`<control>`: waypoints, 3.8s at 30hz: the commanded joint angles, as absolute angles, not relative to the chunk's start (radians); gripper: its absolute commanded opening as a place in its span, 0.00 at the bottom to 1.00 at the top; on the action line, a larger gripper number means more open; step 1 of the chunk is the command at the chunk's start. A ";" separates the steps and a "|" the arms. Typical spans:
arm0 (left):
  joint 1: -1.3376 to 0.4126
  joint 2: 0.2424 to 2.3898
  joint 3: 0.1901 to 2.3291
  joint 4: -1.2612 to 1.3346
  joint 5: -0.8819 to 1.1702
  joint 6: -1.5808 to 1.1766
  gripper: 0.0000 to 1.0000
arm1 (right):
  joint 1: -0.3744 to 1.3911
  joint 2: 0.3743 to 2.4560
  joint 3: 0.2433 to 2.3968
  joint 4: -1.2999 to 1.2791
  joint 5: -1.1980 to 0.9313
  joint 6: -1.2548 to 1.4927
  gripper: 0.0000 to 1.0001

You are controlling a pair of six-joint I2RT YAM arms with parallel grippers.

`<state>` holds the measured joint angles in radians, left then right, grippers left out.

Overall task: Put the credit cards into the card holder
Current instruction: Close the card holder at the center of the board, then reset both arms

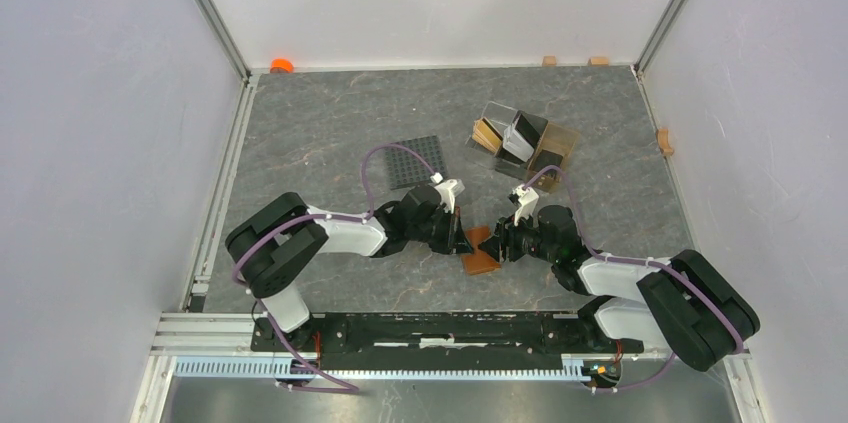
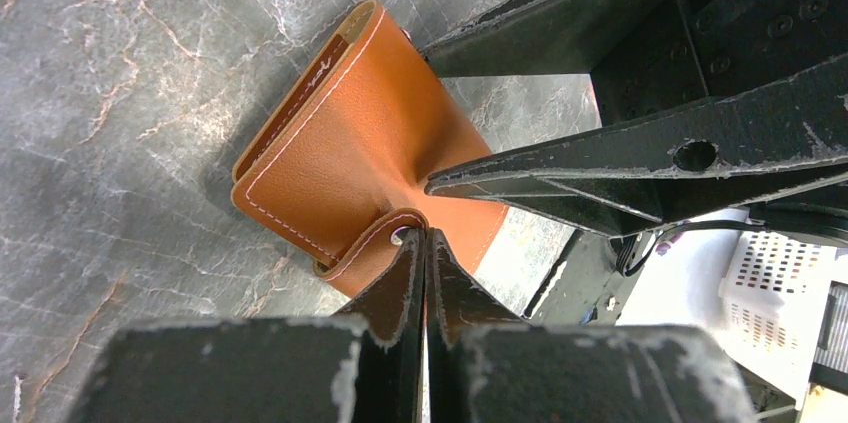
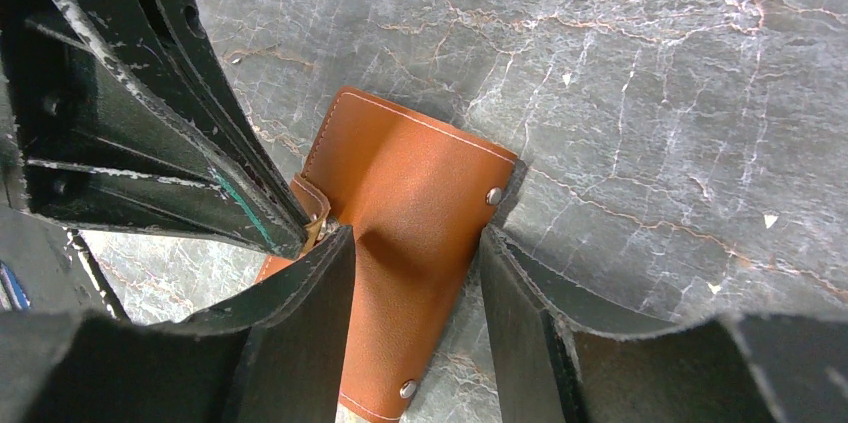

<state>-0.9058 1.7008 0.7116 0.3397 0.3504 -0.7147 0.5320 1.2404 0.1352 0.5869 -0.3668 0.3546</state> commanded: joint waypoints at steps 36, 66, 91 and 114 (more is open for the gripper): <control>-0.882 1.811 0.692 0.356 0.337 -0.842 0.02 | 0.534 1.242 0.101 0.412 -0.358 0.360 0.54; -0.730 1.954 0.655 0.418 0.488 -0.925 0.02 | 0.534 0.996 0.235 0.036 -0.186 0.349 0.55; -0.692 1.782 0.750 0.450 0.553 -0.792 0.57 | 0.533 0.942 0.387 -0.097 -0.103 0.321 0.65; -0.522 0.862 0.807 -0.390 -0.348 -0.400 1.00 | 0.310 0.527 0.283 0.061 0.338 0.100 0.98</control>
